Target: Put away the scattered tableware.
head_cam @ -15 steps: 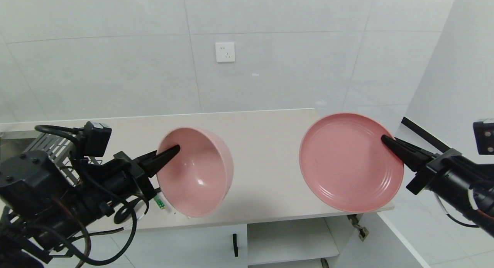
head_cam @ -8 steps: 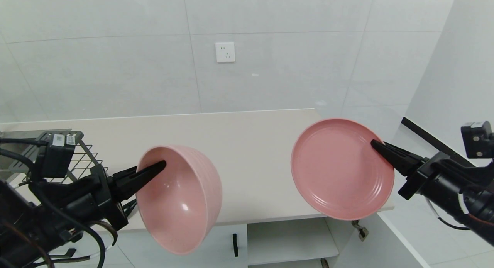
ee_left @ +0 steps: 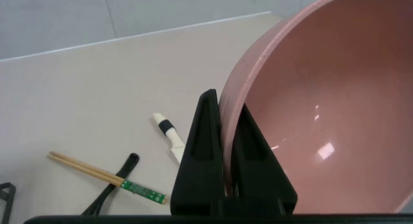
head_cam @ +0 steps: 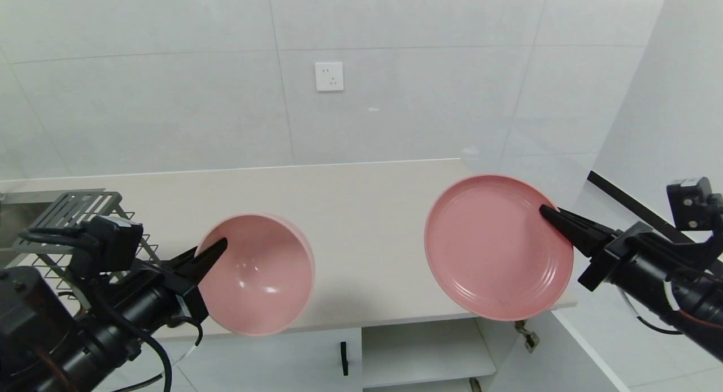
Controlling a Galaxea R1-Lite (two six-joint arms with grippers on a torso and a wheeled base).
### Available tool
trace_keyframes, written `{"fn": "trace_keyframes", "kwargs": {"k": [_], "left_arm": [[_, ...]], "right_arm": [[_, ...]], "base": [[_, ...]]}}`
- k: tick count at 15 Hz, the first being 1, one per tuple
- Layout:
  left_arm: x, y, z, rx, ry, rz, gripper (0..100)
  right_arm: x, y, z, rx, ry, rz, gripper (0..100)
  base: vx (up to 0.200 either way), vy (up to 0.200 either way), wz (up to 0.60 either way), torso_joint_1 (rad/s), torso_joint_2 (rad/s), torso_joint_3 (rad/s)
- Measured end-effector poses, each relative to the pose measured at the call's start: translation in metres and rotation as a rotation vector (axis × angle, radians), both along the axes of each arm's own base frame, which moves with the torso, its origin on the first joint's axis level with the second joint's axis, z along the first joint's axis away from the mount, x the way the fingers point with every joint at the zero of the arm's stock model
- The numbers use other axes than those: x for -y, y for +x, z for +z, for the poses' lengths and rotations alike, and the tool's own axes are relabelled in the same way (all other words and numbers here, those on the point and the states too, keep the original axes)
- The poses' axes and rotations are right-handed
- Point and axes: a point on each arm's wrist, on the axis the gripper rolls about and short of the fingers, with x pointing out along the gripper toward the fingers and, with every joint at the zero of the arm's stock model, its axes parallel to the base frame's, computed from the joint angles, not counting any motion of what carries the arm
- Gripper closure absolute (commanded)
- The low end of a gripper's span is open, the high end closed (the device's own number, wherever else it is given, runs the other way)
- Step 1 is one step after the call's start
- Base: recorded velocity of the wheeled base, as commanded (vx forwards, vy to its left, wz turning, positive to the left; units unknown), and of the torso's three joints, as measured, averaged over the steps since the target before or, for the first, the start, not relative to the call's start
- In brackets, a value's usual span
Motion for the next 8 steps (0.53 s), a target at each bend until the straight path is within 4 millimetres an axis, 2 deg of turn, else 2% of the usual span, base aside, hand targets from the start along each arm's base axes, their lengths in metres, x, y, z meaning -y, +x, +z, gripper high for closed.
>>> {"fn": "trace_keyframes", "kwargs": {"k": [7,8], "left_arm": [[0.0081,-0.0023,-0.0015,-0.006,0.007,-0.042,100],[0.0081,-0.0021,-0.0018,-0.007,0.009,-0.043,100]], "right_arm": [[-0.0033,0.0055,0.0079,0.047,0.0,0.006,100],[-0.0047,0.0049,0.008,0.048,0.0,0.013,100]], "base": [[0.0,0.0,0.0,0.0,0.0,0.0],[-0.2,0.0,0.0,-0.002,0.0,0.002]]}}
